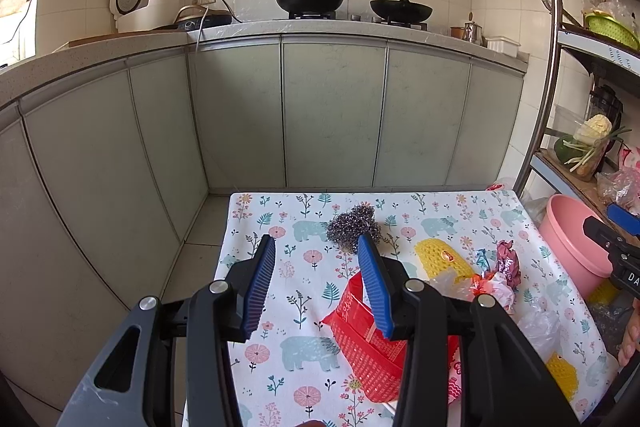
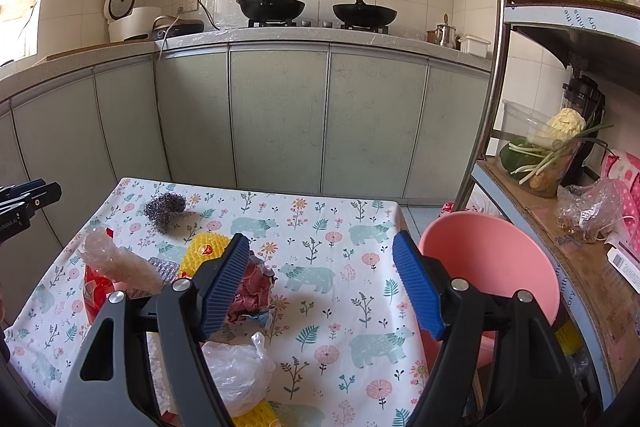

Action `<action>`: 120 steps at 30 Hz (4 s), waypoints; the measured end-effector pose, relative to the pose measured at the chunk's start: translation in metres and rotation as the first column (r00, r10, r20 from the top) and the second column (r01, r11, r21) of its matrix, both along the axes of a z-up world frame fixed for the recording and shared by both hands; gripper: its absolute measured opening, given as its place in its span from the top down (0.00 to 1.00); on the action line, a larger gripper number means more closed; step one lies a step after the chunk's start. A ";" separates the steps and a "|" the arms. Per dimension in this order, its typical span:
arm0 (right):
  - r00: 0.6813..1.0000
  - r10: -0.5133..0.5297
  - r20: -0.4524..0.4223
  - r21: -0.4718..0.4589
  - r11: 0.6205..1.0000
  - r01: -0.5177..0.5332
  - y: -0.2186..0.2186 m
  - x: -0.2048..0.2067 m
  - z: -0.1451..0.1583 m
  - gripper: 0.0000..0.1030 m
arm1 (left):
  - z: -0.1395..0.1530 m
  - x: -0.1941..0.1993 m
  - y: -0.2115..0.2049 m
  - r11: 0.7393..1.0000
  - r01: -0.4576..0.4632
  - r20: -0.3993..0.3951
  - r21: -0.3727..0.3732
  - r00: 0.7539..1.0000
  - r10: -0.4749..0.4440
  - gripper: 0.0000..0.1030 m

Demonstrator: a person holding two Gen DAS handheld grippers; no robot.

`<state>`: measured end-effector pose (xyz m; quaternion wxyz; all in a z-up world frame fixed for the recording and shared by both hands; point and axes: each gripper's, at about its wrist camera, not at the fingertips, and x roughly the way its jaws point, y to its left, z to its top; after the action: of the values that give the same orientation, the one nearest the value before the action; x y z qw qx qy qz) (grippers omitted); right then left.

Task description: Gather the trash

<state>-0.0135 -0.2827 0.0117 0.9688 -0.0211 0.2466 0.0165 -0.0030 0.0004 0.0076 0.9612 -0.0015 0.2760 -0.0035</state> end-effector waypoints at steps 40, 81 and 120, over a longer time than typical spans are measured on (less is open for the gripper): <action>1.000 -0.001 0.004 -0.002 1.000 0.001 -0.001 -0.003 0.004 0.28 | 0.004 -0.004 -0.001 1.000 0.006 0.011 0.002 1.000 -0.006 0.59; 0.998 0.058 -0.031 0.037 0.998 -0.057 -0.004 -0.005 -0.010 0.28 | -0.012 -0.020 0.001 0.954 0.253 -0.026 -0.163 0.965 -0.261 0.56; 0.927 0.295 -0.230 0.285 0.932 -0.226 0.012 0.053 -0.050 0.84 | 0.001 0.009 -0.040 0.926 0.364 -0.024 -0.100 0.929 -0.368 0.85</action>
<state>0.0397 -0.2706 -0.0381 0.9100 0.0724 0.3664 0.1801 0.0055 -0.0399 0.0091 0.9364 0.0046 0.2913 -0.1959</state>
